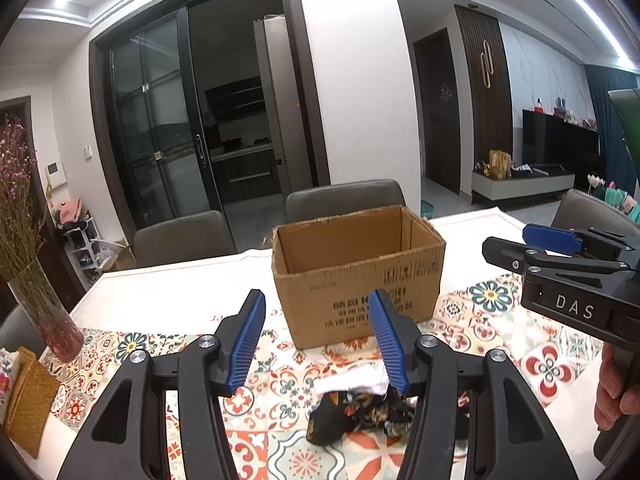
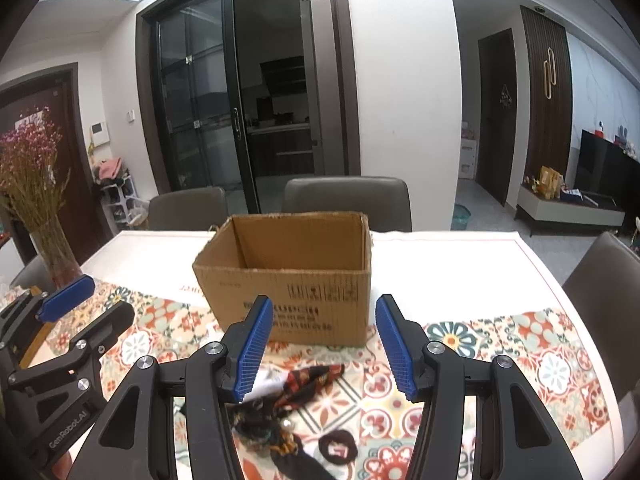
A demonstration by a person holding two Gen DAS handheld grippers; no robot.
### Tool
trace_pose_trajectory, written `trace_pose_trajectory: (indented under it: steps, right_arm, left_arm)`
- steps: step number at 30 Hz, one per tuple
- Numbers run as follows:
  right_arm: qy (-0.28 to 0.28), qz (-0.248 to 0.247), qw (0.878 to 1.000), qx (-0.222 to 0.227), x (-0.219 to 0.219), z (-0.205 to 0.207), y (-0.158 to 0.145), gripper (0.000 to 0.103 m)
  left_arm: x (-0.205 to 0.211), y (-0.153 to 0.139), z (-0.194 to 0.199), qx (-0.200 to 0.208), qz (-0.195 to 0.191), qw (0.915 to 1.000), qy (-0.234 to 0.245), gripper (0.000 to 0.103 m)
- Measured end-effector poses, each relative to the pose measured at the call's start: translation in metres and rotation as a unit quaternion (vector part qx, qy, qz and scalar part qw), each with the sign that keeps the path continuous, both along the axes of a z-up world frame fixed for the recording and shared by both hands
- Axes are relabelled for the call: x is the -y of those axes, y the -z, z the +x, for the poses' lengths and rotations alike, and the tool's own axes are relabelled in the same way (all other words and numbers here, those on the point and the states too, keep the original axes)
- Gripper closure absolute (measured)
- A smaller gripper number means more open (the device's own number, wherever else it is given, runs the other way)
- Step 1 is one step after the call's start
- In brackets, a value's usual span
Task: Organize soft objects
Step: 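Move both tools back to the dark scarves and brown hair tie on the table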
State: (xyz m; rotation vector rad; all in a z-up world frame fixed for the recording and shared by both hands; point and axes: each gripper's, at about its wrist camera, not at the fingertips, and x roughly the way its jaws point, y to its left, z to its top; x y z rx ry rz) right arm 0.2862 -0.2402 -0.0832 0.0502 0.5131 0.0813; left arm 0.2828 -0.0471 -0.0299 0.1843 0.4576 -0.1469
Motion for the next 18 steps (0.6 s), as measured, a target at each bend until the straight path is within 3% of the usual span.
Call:
trace_pose_trajectory:
  steps: [16,18]
  right_arm:
    - [0.005,0.008,0.998,-0.06,0.008,-0.029,0.043,0.048]
    - [0.007,0.007,0.998,-0.066,0.008,-0.032,0.048,0.043]
  left_arm:
    - [0.004,0.036,-0.026,-0.053,0.0,0.9986,0.009,0.038]
    - [0.005,0.041,-0.027,-0.06,0.001,0.9981,0.012,0.036]
